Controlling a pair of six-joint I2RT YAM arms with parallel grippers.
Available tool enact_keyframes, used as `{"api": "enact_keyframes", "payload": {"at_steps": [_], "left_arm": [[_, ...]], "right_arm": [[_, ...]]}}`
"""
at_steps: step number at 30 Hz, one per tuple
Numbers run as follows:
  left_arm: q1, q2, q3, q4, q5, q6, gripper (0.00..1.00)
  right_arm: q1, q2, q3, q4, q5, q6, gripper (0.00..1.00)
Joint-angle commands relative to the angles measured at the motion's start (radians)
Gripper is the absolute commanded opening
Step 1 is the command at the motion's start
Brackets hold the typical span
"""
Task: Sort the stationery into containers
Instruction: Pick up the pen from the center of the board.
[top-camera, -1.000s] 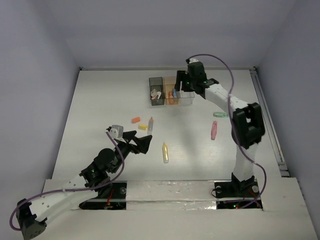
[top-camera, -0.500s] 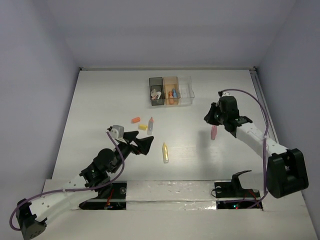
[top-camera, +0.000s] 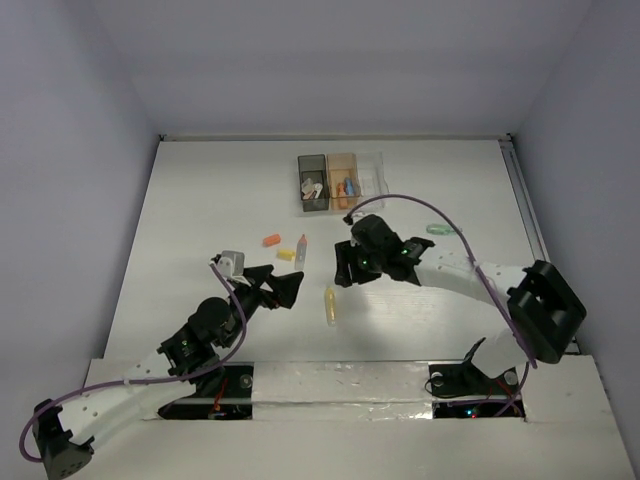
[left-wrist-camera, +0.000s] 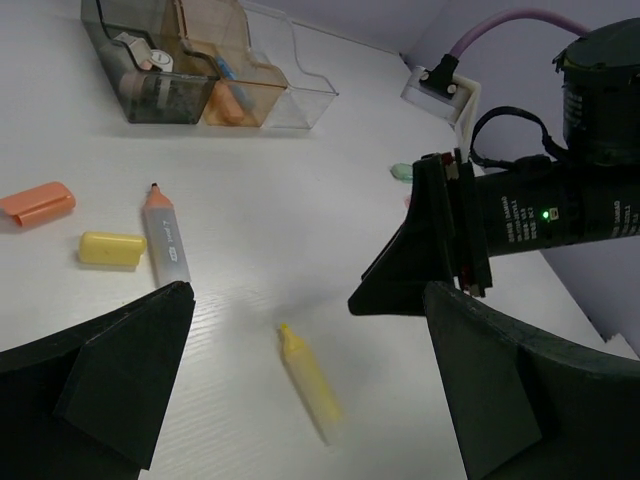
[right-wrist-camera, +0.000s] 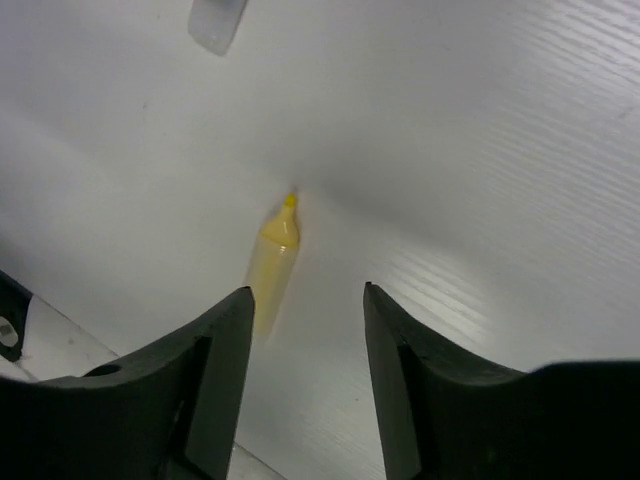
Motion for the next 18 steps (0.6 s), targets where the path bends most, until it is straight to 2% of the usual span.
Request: {"api": "enact_keyframes", "payload": {"at_steps": [1, 2, 8, 13, 18], "left_arm": [[-0.003, -0.011, 0.010, -0.016, -0.064, -0.046, 0.99], [-0.003, -0.010, 0.011, -0.028, -0.089, -0.052, 0.99], [-0.003, -0.048, 0.028, -0.102, -0.124, -0.132, 0.99], [-0.003, -0.065, 0.048, -0.249, -0.103, -0.219, 0.99], [-0.003, -0.082, 0.028, -0.283, -0.008, -0.285, 0.99]], "right_arm": [[0.091, 0.094, 0.119, -0.037, 0.058, 0.008, 0.60], [0.107, 0.116, 0.137, -0.053, 0.068, 0.009, 0.65], [0.162, 0.236, 0.211, -0.089, 0.122, 0.018, 0.65], [0.181, 0.295, 0.225, -0.097, 0.131, 0.035, 0.62], [0.190, 0.329, 0.213, -0.092, 0.128, 0.057, 0.56]]}}
